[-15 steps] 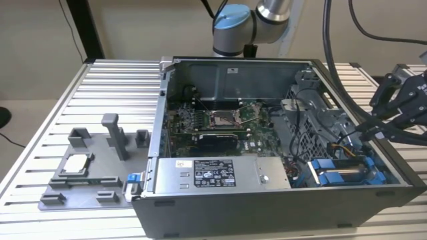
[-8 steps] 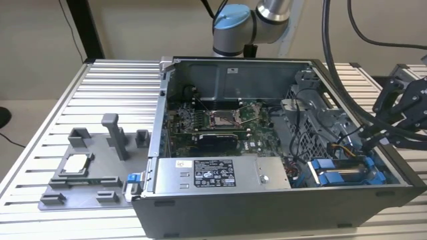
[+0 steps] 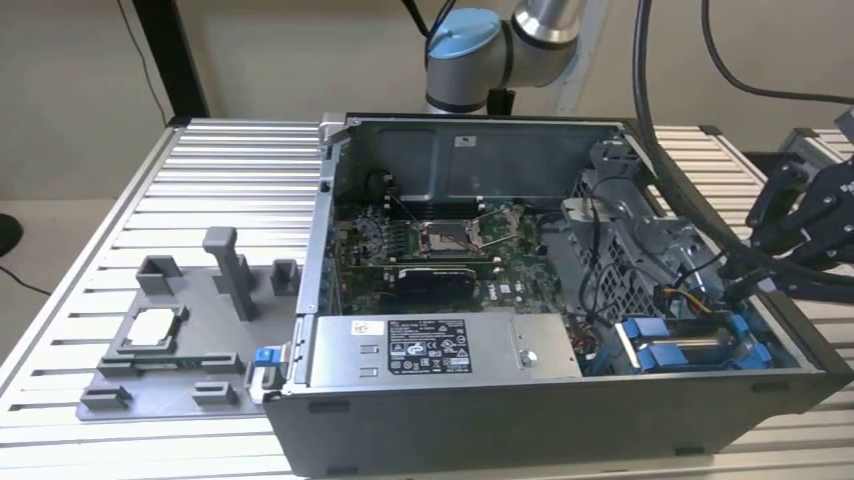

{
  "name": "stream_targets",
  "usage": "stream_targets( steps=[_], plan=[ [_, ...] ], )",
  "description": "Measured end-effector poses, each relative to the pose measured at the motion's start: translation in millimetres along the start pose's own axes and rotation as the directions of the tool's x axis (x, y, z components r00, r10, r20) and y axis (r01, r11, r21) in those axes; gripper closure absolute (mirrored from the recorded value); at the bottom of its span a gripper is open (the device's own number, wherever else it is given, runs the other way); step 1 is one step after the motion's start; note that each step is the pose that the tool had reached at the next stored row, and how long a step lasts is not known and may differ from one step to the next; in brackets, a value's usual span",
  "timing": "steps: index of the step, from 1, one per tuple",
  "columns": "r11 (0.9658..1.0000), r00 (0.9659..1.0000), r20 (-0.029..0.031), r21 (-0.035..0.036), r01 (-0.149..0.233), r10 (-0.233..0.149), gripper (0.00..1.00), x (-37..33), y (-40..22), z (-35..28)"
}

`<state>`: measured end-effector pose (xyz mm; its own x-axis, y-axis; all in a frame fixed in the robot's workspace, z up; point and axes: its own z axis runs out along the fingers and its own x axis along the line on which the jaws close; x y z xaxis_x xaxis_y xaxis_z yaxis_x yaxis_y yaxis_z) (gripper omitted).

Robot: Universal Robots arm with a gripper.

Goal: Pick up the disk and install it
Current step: 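Insert the second disk wire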

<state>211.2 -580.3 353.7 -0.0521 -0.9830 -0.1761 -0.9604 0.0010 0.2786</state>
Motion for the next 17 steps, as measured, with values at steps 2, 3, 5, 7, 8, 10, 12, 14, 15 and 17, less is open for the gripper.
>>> stream_targets(
  steps=[2,3,5,7,8,10,12,14,15,17],
  plan=[
    [0.9997,0.9996,0.0076,0.0046,-0.025,0.025,0.0,0.3,-0.5,1.6],
    [0.9993,0.9993,0.0101,0.0066,-0.037,0.037,0.0,0.5,-0.8,2.7],
    [0.9985,0.9985,0.0116,0.0098,-0.054,0.054,0.0,0.9,-1.5,4.9],
    [0.9977,0.9977,0.011,0.0124,-0.067,0.067,0.0,1.2,-2.0,6.6],
    [0.9973,0.9974,0.0108,0.0132,-0.072,0.072,0.0,1.3,-2.2,7.4],
    [0.997,0.9971,0.0112,0.0139,-0.076,0.076,0.0,1.4,-2.4,7.8],
    [0.9969,0.9969,0.0117,0.014,-0.077,0.077,0.0,1.0,-1.6,5.2],
    [0.9968,0.9968,0.0123,0.0133,-0.079,0.079,0.0,0.6,-0.3,0.8],
    [0.9967,0.9968,0.0126,0.0131,-0.08,0.079,0.0,0.7,-0.3,0.7],
    [0.9966,0.9967,0.0108,0.0132,-0.081,0.081,0.0,0.6,-0.2,0.7]
  ],
)
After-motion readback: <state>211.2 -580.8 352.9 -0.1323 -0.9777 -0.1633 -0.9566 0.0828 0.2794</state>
